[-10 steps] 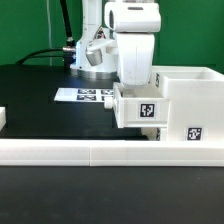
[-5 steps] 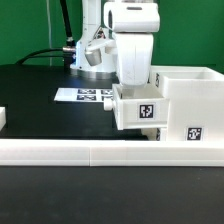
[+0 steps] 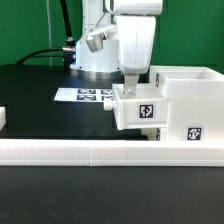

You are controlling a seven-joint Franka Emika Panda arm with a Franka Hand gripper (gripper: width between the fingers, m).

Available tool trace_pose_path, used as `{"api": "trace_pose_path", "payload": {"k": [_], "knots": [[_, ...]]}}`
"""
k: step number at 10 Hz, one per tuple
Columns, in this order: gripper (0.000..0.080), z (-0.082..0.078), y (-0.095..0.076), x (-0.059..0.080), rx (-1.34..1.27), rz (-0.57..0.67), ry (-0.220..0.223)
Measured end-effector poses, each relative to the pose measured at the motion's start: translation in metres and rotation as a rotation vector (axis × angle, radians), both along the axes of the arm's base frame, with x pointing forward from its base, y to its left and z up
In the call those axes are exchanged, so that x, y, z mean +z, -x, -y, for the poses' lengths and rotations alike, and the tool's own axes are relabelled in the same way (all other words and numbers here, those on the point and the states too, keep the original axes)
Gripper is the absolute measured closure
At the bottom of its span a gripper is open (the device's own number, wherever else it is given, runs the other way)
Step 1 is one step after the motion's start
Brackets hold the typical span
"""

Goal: Assemble drawer

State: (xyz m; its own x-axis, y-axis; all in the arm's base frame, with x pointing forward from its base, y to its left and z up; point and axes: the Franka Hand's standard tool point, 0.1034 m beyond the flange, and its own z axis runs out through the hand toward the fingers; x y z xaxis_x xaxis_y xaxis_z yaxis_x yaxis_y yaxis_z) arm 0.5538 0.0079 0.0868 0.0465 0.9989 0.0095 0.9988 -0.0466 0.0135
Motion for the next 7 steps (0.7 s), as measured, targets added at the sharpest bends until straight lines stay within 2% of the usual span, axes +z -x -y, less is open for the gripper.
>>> {"api": "trace_pose_path", "payload": {"k": [1, 3, 5, 7], "knots": [[0.015, 0.004, -0.002, 0.014, -0.003, -0.01, 0.012], [0.015, 0.024, -0.01, 0.027, 0.005, -0.008, 0.022], [0.015, 0.044, -0.009, 0.024, -0.004, -0.022, 0.024], [0.015, 0.046, -0.009, 0.024, -0.006, -0.022, 0.021]]}}
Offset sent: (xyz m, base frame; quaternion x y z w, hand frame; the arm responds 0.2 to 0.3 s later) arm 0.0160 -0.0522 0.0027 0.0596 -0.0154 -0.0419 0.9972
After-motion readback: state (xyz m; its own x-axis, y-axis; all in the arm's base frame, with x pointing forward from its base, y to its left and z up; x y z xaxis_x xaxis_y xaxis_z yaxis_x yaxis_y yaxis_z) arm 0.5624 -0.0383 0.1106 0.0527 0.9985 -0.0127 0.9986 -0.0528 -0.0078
